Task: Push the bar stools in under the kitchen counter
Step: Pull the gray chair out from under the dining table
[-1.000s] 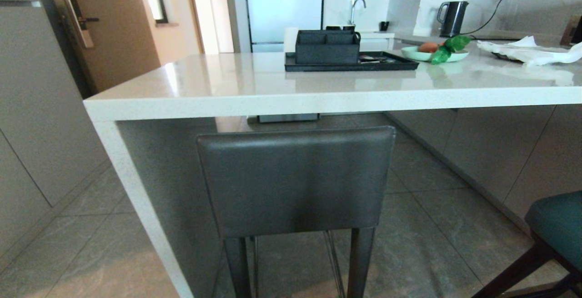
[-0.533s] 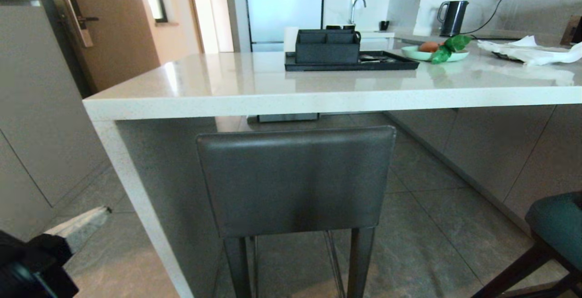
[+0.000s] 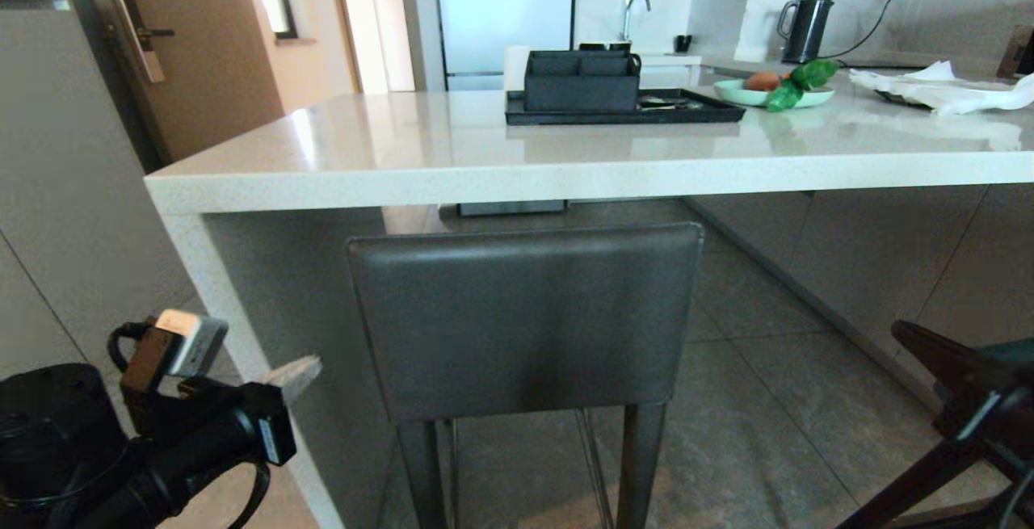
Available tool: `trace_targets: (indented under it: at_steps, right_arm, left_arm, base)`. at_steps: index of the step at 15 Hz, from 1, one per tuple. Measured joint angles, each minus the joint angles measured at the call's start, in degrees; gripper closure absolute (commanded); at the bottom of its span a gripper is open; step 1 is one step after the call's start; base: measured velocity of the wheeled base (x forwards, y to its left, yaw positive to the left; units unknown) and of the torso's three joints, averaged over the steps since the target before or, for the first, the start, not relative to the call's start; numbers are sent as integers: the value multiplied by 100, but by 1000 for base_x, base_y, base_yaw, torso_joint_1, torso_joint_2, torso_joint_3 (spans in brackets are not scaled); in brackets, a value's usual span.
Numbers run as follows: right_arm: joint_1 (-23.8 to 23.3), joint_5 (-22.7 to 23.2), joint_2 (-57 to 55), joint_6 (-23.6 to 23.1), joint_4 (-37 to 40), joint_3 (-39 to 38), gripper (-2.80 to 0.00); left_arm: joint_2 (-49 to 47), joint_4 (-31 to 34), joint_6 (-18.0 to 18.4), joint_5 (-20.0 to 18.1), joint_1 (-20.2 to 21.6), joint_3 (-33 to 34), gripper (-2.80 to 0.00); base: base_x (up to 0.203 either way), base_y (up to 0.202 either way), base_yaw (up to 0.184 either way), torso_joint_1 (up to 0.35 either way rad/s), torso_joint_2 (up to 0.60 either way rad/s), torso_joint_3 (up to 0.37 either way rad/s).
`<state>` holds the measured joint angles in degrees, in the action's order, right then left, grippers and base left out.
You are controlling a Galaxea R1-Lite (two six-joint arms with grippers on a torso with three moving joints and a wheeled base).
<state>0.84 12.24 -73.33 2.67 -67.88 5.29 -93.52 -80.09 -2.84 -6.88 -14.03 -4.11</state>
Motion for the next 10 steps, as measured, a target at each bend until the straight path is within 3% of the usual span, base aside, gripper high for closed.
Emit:
trace_targets:
  at_steps: [3,10]
  right_arm:
    - [136,59,-902,-56,-1169,200,0]
    - [296,66,-1843,-63,-1296,792,0]
  left_arm:
    - [-803,-697,3,119,200,-120,0]
    - [-1668,-708,6,126,310,-1093,0]
  base:
    - [0,0,0,0,0,0]
    - [0,0,0,0,0,0]
